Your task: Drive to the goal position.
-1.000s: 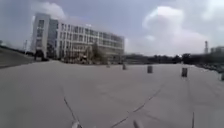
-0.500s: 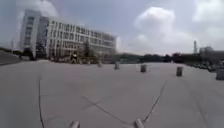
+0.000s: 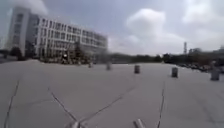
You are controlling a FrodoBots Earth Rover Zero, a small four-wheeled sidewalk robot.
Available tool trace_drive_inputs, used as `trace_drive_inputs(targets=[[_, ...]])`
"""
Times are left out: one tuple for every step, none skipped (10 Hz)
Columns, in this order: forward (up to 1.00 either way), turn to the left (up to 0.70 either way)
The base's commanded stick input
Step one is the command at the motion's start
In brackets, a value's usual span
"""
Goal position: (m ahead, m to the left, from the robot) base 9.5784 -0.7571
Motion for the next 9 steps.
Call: trace_drive_inputs(targets=[[0.85,-0.27],[0.85,-0.27],[0.85,-0.27],[0.85,-0.27],[0.85,-0.27],[0.85,-0.27],[0.85,-0.27],[0.85,-0.27],[0.85,-0.27]])
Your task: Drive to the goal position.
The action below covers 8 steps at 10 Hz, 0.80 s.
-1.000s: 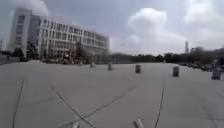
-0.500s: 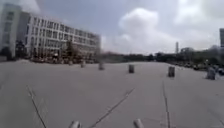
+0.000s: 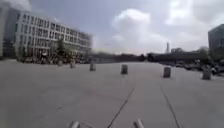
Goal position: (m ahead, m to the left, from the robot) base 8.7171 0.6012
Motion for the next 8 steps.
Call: trace_drive_inputs(targets=[[0.85,-0.27],[0.85,-0.27],[0.85,-0.27],[0.85,-0.27],[0.85,-0.27],[0.85,-0.27],[0.85,-0.27],[0.85,-0.27]])
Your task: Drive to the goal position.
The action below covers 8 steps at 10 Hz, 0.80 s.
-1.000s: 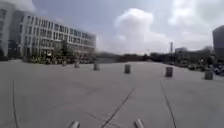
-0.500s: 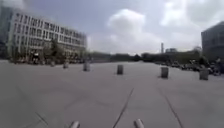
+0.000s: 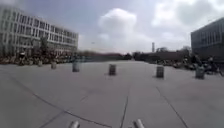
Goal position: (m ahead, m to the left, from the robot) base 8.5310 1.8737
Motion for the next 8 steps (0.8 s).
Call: trace_drive_inputs(targets=[[0.85,-0.27],[0.85,-0.27],[0.85,-0.27],[0.85,-0.27],[0.85,-0.27],[0.85,-0.27],[0.85,-0.27],[0.85,-0.27]])
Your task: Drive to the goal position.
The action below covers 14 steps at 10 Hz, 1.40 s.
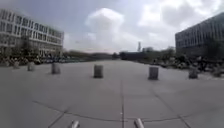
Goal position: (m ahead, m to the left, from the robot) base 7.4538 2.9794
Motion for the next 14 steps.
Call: trace_drive_inputs(targets=[[0.85,-0.27],[0.85,-0.27],[0.85,-0.27],[0.85,-0.27],[0.85,-0.27],[0.85,-0.27],[0.85,-0.27],[0.85,-0.13],[0.85,0.0],[0.85,0.0],[0.85,0.0],[0.85,0.0],[0.85,0.0],[0.85,0.0]])
